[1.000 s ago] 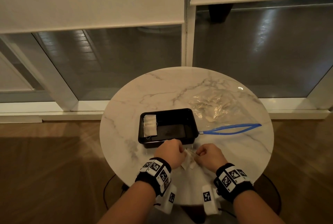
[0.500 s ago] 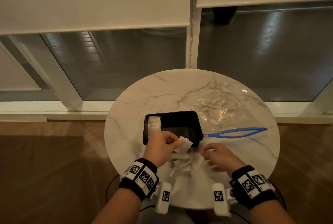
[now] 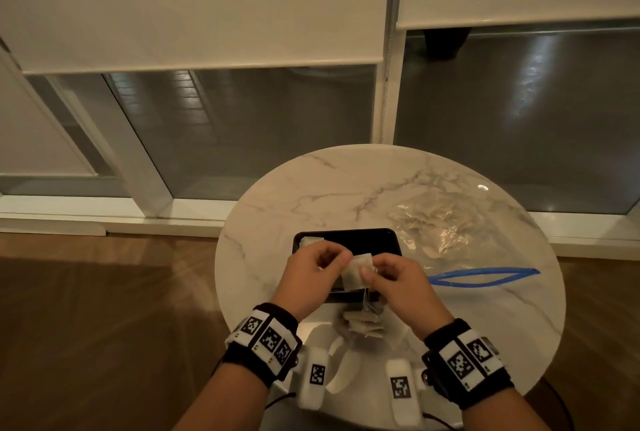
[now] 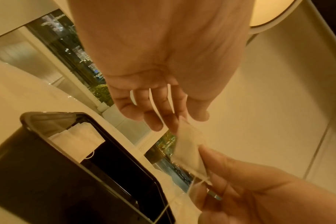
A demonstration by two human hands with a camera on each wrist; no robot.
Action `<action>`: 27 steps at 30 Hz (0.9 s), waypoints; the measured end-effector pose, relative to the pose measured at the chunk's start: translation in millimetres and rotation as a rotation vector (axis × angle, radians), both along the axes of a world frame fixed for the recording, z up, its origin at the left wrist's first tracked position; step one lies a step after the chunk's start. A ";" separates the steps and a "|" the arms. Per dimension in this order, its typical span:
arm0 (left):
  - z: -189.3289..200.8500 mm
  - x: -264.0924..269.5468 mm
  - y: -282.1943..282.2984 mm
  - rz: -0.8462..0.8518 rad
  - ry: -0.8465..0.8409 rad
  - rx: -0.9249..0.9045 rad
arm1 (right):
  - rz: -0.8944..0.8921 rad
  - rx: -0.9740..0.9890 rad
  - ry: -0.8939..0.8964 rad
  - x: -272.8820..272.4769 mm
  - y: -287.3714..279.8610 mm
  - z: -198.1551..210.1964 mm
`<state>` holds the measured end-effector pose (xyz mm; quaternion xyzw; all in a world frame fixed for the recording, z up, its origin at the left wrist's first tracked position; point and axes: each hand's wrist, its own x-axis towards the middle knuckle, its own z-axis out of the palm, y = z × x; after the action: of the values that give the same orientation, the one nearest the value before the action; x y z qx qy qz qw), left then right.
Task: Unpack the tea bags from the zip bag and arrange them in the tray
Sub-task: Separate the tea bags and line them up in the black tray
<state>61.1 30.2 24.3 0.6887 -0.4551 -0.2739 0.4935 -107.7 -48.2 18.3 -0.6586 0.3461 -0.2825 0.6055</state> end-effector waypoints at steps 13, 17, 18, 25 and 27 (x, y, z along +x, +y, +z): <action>-6.6 6.1 2.1 0.017 0.242 -0.092 | -0.100 0.329 -0.227 27.0 0.8 8.9; -4.4 16.6 1.2 0.064 0.136 -0.090 | -0.071 0.206 -0.110 28.5 4.1 5.7; -2.5 19.7 1.6 0.052 0.081 -0.084 | -0.068 0.165 -0.084 28.8 4.3 6.1; 9.8 36.6 -1.5 -0.026 -0.601 0.062 | -0.046 -0.165 0.056 35.2 -8.2 6.8; 13.4 37.1 -2.0 -0.021 -0.617 0.055 | 0.033 -0.201 0.105 37.6 -10.5 6.5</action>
<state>98.1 28.2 37.7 0.7478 -0.5828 -0.0693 0.3105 -70.1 -58.7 24.7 -0.7355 0.3363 -0.2707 0.5222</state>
